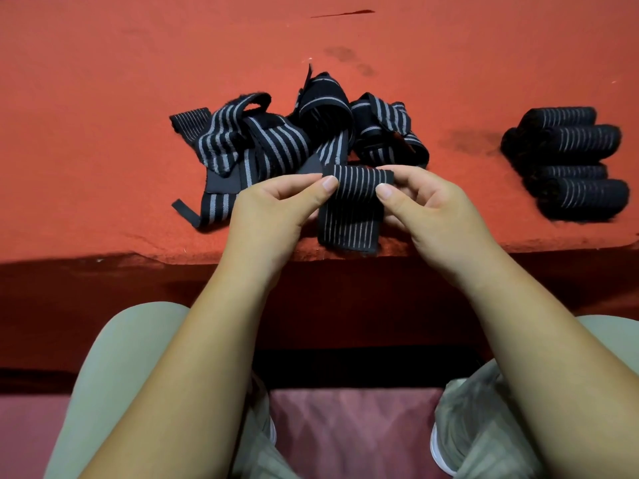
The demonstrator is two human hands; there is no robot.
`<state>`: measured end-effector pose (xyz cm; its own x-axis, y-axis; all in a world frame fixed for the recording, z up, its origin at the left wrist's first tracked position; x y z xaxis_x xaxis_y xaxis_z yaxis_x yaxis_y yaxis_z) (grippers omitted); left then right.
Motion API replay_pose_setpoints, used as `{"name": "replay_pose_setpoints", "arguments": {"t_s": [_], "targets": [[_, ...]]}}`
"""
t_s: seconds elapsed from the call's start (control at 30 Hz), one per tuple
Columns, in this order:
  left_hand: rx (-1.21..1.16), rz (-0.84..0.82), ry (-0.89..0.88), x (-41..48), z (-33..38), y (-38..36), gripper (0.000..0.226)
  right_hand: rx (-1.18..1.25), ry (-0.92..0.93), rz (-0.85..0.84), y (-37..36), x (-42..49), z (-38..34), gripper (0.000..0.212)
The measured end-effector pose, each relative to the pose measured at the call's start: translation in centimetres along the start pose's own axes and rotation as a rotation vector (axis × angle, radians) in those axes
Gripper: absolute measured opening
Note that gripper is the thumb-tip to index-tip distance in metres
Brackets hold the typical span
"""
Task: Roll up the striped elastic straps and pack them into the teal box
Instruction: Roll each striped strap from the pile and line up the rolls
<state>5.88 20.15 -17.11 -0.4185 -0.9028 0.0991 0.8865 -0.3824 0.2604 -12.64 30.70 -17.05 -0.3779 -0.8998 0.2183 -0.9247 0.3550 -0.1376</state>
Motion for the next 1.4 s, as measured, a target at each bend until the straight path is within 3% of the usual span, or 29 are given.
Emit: {"name": "replay_pose_setpoints", "arguments": {"t_s": [0.17,0.4,0.53,0.83,1.1,1.27,1.4], "targets": [[-0.052,-0.062,0.021,-0.1,-0.1,-0.5,0.024,0.038,-0.001,0.016,0.4,0.0,0.0,0.023],[-0.105,-0.153,0.058,0.2,-0.5,-0.5,0.039,0.08,-0.004,-0.007,0.5,0.1,-0.4,0.037],[-0.09,-0.241,0.019,-0.2,0.0,-1.2,0.028,0.086,-0.038,-0.034,0.6,0.0,-0.4,0.039],[-0.066,-0.216,0.041,-0.4,0.2,-1.2,0.039,0.078,-0.021,-0.044,0.9,0.0,-0.7,0.038],[-0.042,-0.186,0.012,-0.6,1.4,-2.1,0.025,0.036,0.044,-0.059,1.2,0.0,-1.3,0.045],[-0.047,-0.148,-0.024,-0.6,2.2,-2.7,0.032,0.082,0.031,0.052,2.9,0.0,-1.5,0.027],[-0.033,-0.113,-0.04,-0.6,3.3,-3.9,0.034,0.07,0.039,0.108,4.7,0.0,-1.8,0.028]]}}
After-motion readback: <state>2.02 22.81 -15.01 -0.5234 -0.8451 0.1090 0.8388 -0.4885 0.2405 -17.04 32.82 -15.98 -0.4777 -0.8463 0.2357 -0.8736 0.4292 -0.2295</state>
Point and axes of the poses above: each hand's wrist, its own x-axis towards the middle knuckle, its own y-axis out of the back of the hand, z = x × y, the point moved 9 cm from there along x, towards the middle knuckle, and after that the axes turned 15 degrees about x, right-handed, at the moved point
